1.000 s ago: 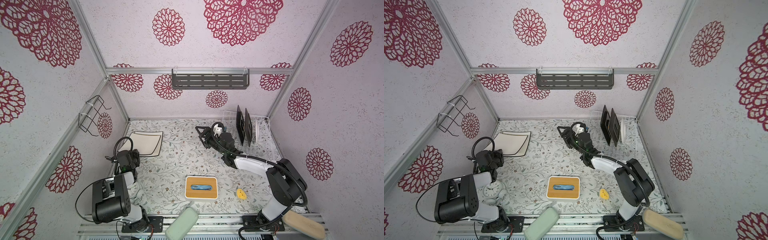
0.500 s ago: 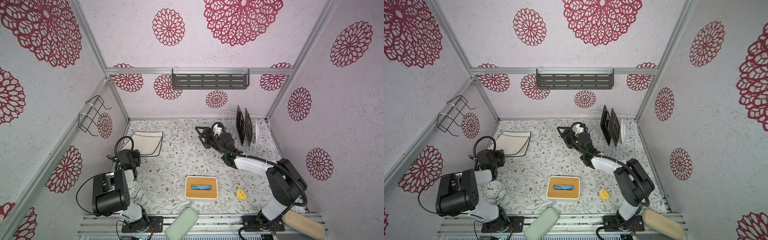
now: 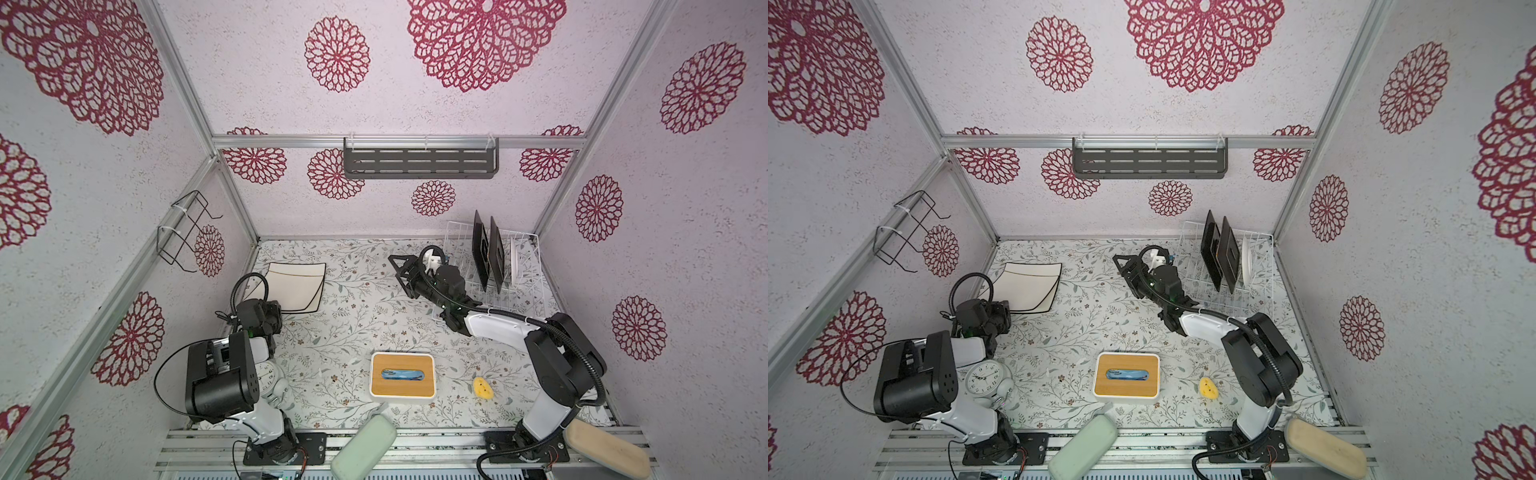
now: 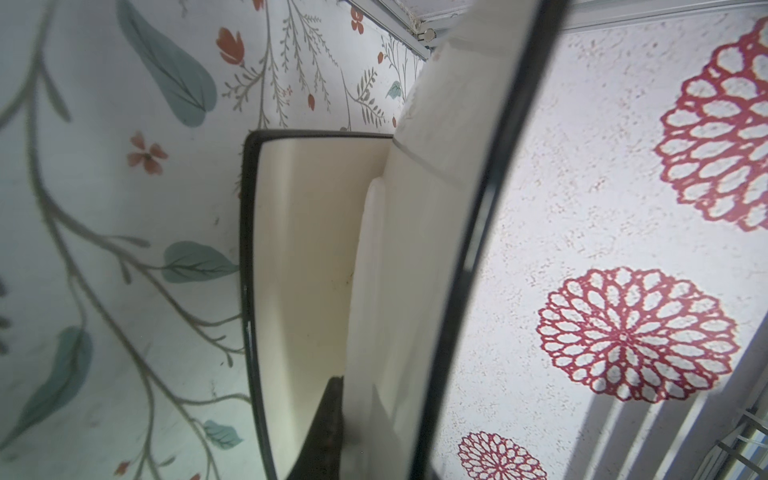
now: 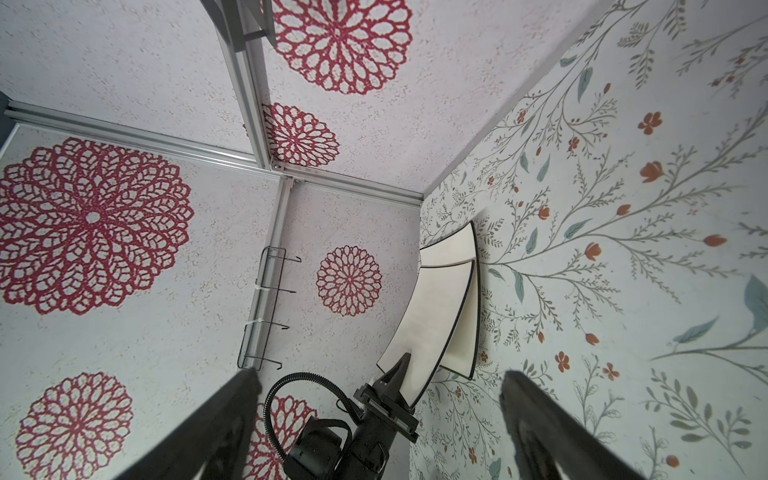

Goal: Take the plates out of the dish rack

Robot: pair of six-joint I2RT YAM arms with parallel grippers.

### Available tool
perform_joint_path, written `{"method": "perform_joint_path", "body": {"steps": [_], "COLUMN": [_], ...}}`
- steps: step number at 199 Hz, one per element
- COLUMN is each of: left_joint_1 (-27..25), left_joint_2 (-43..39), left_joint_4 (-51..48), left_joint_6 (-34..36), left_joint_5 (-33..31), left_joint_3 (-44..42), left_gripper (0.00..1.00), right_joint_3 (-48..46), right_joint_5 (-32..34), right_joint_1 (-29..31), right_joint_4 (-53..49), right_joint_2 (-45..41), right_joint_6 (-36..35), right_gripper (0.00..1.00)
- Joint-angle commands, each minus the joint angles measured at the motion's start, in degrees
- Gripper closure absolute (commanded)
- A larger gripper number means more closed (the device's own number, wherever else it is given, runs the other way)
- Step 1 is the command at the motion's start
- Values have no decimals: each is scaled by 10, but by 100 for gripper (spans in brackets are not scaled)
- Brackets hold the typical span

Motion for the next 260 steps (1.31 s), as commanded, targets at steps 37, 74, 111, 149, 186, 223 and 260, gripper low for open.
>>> {"method": "perform_joint_path", "body": {"steps": [37, 74, 111, 149, 186, 223, 260], "left_joint_1": [5, 3, 2, -1, -2, -3, -3], "left_joint_2": [7, 19, 30, 29, 17, 5, -2], "left_joint_4": [107, 92, 85, 75, 60, 37, 29], "left_joint_6": [2, 2, 2, -2, 3, 11, 11], "left_joint_5": [12, 18, 28, 25, 29, 32, 42], "left_joint_3": [43, 55, 65, 65, 64, 63, 61], "left_gripper": [100, 100, 98, 78, 74, 59, 49], "right_joint_3": [30, 34, 34, 35, 39, 30, 29], "right_joint_5": [-25, -27, -29, -28, -30, -27, -26], "right_joint_1": [-6, -7, -7, -7, -7, -7, -7], "right_joint_4": [47, 51, 56, 60, 48, 52, 52], "right_joint_2": [9, 14, 18, 18, 19, 17, 18], "right_joint_6": [14, 18, 22, 26, 20, 22, 23], "right_gripper": [7, 7, 7, 7, 7, 7, 8]}}
